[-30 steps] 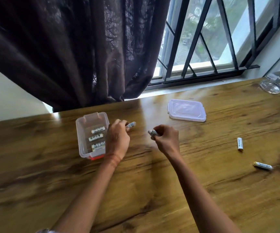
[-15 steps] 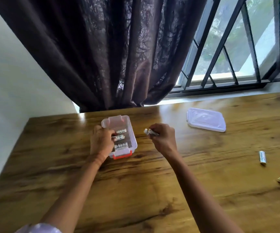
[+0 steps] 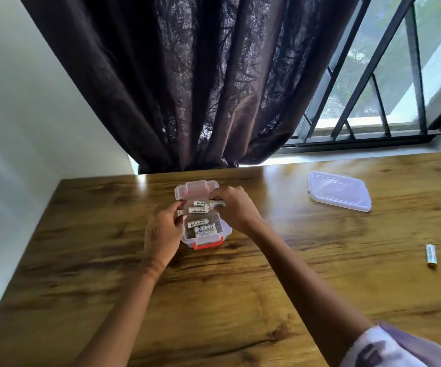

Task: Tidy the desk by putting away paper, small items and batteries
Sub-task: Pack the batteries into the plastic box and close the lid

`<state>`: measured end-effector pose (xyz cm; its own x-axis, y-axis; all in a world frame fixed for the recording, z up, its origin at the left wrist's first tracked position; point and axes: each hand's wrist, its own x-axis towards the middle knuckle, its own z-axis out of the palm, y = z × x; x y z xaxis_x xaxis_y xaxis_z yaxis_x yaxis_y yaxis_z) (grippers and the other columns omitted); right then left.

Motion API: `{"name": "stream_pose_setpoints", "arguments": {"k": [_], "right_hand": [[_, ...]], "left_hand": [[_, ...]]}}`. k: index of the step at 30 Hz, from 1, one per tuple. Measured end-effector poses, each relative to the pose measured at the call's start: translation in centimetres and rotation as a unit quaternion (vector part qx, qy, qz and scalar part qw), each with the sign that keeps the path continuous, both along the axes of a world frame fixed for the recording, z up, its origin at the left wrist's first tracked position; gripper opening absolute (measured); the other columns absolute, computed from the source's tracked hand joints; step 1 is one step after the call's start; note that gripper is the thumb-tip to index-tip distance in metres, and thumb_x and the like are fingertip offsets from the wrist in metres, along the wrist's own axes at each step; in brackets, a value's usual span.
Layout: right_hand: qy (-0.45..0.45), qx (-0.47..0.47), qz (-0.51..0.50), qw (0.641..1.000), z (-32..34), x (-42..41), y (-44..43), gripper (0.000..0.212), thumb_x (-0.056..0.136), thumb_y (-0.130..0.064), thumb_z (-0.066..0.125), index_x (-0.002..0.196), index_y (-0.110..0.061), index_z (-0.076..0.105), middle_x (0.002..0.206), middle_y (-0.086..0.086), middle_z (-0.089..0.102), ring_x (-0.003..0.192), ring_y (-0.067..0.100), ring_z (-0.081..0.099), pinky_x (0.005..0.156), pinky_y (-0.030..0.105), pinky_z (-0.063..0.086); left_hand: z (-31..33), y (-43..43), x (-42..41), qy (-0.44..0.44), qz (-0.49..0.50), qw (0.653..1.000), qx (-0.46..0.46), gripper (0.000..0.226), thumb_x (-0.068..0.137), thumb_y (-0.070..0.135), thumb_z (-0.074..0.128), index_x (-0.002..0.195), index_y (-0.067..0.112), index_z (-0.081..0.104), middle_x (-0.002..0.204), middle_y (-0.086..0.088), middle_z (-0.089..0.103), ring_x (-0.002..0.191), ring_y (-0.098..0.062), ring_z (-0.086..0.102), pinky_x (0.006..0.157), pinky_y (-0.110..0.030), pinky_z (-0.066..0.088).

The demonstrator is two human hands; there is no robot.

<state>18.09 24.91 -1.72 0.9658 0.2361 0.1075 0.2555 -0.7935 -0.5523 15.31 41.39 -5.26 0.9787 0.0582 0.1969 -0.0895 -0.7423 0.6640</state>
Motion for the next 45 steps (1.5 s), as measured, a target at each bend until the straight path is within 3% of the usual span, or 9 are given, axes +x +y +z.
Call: {"name": "stream_pose_setpoints", "arguments": {"k": [3, 10, 17, 24, 30, 35, 39, 42, 45], "right_hand": [[0.025, -0.073, 0.054, 0.996, 0.1, 1.0, 1.5, 0.033, 0.087, -0.002, 0.053, 0.117, -0.013, 0.060, 0.108, 0.006, 0.065, 0.088, 0.019, 0.062, 0.067, 0.022, 0.047], [0.063, -0.123, 0.081, 0.987, -1.5, 2.4, 3.5, 0.025, 0.087, 0.004, 0.047, 0.110, -0.002, 0.057, 0.103, 0.013, 0.061, 0.082, 0.020, 0.059, 0.069, 0.026, 0.051], [0.025, -0.154, 0.076, 0.985, -1.2, 3.3, 3.6, 0.036, 0.092, -0.002, 0.048, 0.126, -0.013, 0.054, 0.116, 0.016, 0.058, 0.106, 0.030, 0.057, 0.087, 0.040, 0.051], [-0.003, -0.170, 0.062, 0.983, -0.6, 3.6, 3.9, 0.031, 0.090, -0.005, 0.049, 0.113, -0.020, 0.062, 0.105, 0.006, 0.066, 0.097, 0.027, 0.061, 0.079, 0.038, 0.053], [-0.030, -0.122, 0.037, 0.991, 0.5, 1.5, 2.2, 0.030, 0.095, -0.011, 0.044, 0.118, -0.019, 0.061, 0.106, 0.008, 0.066, 0.088, 0.023, 0.062, 0.074, 0.031, 0.049], [-0.043, -0.082, -0.026, 0.995, 0.1, -0.8, 0.6, 0.023, 0.092, -0.008, 0.047, 0.101, -0.012, 0.068, 0.091, 0.008, 0.071, 0.072, 0.020, 0.065, 0.065, 0.033, 0.056], [-0.074, -0.016, -0.064, 0.995, 0.8, -3.6, -1.2, 0.016, 0.088, -0.008, 0.056, 0.091, -0.008, 0.071, 0.088, 0.009, 0.072, 0.068, 0.018, 0.064, 0.054, 0.023, 0.046], [-0.085, 0.001, -0.089, 0.992, 0.9, -5.8, -2.9, 0.014, 0.083, -0.008, 0.055, 0.079, -0.004, 0.068, 0.081, 0.014, 0.071, 0.068, 0.029, 0.062, 0.059, 0.037, 0.053], [-0.091, 0.035, -0.128, 0.987, 1.0, -8.1, -5.2, 0.012, 0.083, -0.009, 0.058, 0.084, -0.008, 0.071, 0.084, 0.012, 0.072, 0.074, 0.030, 0.064, 0.065, 0.041, 0.053]], "left_hand": [[-0.1, 0.8, -1.4, -0.008, 0.013, 1.000, -0.022, 0.037, 0.087, 0.013, 0.057, 0.124, 0.016, 0.055, 0.112, -0.008, 0.064, 0.104, -0.023, 0.059, 0.087, -0.038, 0.052], [-0.6, 2.3, -2.8, -0.019, 0.019, 1.000, -0.003, 0.034, 0.083, 0.009, 0.063, 0.116, 0.013, 0.062, 0.107, -0.009, 0.066, 0.101, -0.024, 0.061, 0.091, -0.036, 0.050], [-0.8, 2.4, -3.5, -0.033, 0.000, 0.999, 0.007, 0.026, 0.083, 0.012, 0.064, 0.109, 0.016, 0.067, 0.100, -0.005, 0.070, 0.095, -0.019, 0.063, 0.081, -0.027, 0.049], [-0.9, 2.1, -3.5, -0.022, -0.013, 1.000, 0.008, 0.027, 0.085, 0.019, 0.061, 0.112, 0.020, 0.064, 0.106, -0.001, 0.068, 0.098, -0.013, 0.061, 0.084, -0.025, 0.049], [-0.4, 1.6, -4.0, -0.026, -0.029, 0.999, 0.010, 0.029, 0.085, 0.015, 0.062, 0.113, 0.016, 0.063, 0.109, -0.005, 0.067, 0.102, -0.016, 0.060, 0.085, -0.021, 0.045], [0.4, 0.3, -4.5, -0.034, -0.051, 0.998, 0.003, 0.029, 0.085, 0.016, 0.061, 0.114, 0.014, 0.063, 0.107, -0.009, 0.066, 0.100, -0.019, 0.060, 0.081, -0.029, 0.053], [1.6, -1.8, -5.0, -0.073, -0.088, 0.993, -0.008, 0.025, 0.082, 0.010, 0.065, 0.107, 0.010, 0.067, 0.103, -0.009, 0.068, 0.098, -0.022, 0.061, 0.080, -0.032, 0.052], [2.3, -3.7, -5.5, -0.081, -0.113, 0.990, -0.024, 0.021, 0.083, 0.011, 0.065, 0.104, 0.009, 0.069, 0.102, -0.008, 0.069, 0.096, -0.023, 0.061, 0.081, -0.032, 0.050], [2.3, -5.9, -6.2, -0.077, -0.156, 0.984, -0.030, 0.021, 0.084, 0.012, 0.064, 0.104, 0.010, 0.069, 0.103, -0.007, 0.069, 0.099, -0.021, 0.060, 0.086, -0.037, 0.050]]}}
